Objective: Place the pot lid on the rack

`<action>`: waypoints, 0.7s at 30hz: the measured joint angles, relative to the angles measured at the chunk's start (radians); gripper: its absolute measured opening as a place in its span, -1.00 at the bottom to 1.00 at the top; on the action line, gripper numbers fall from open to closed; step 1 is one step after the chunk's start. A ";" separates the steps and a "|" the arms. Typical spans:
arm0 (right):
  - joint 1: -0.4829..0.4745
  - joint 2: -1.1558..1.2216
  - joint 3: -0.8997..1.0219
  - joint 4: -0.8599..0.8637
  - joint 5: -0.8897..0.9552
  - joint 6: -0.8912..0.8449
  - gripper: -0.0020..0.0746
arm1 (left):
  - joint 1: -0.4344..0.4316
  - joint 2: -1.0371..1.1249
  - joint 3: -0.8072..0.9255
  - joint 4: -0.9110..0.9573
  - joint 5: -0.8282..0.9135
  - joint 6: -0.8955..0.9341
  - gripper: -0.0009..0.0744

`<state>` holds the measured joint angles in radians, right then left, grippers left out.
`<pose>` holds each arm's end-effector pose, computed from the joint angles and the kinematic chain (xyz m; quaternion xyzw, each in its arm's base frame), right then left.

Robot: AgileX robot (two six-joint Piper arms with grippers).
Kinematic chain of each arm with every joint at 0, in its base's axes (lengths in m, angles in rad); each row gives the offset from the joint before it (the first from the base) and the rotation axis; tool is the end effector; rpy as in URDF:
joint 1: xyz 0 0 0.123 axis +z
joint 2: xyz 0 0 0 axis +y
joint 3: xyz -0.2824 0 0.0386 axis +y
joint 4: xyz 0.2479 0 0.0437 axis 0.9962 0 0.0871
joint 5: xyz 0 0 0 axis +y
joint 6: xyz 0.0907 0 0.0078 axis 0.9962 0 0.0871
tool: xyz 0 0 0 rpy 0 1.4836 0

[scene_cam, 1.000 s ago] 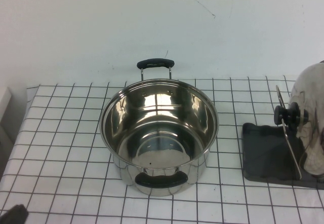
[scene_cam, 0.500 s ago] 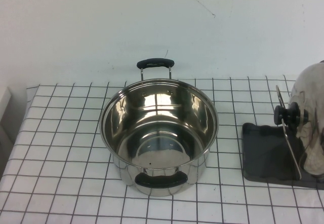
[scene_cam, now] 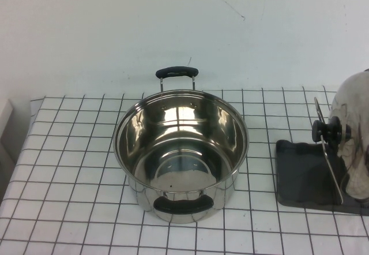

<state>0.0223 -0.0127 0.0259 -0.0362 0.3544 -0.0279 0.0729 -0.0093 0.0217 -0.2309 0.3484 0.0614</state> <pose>0.0530 0.0000 0.1731 -0.0298 0.7984 -0.0169 0.6012 0.0536 -0.0032 0.1757 -0.0671 0.7913 -0.0563 0.6052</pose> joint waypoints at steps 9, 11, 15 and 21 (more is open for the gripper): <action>0.000 0.000 0.000 0.000 0.000 0.000 -0.95 | -0.043 0.000 0.000 -0.058 0.002 0.086 -0.98; 0.000 0.000 0.000 0.000 0.000 0.000 -0.95 | -0.090 0.000 0.000 -0.047 0.002 0.091 -0.98; 0.000 0.000 0.000 0.000 0.000 0.000 -0.95 | -0.183 0.000 0.000 0.014 0.000 0.062 -0.98; 0.000 0.000 0.000 0.000 0.000 0.000 -0.95 | -0.224 0.000 0.000 0.102 -0.006 -0.085 -0.98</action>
<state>0.0223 -0.0127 0.0259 -0.0362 0.3544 -0.0279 -0.1514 -0.0093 0.0217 -0.1291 0.3422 -0.0235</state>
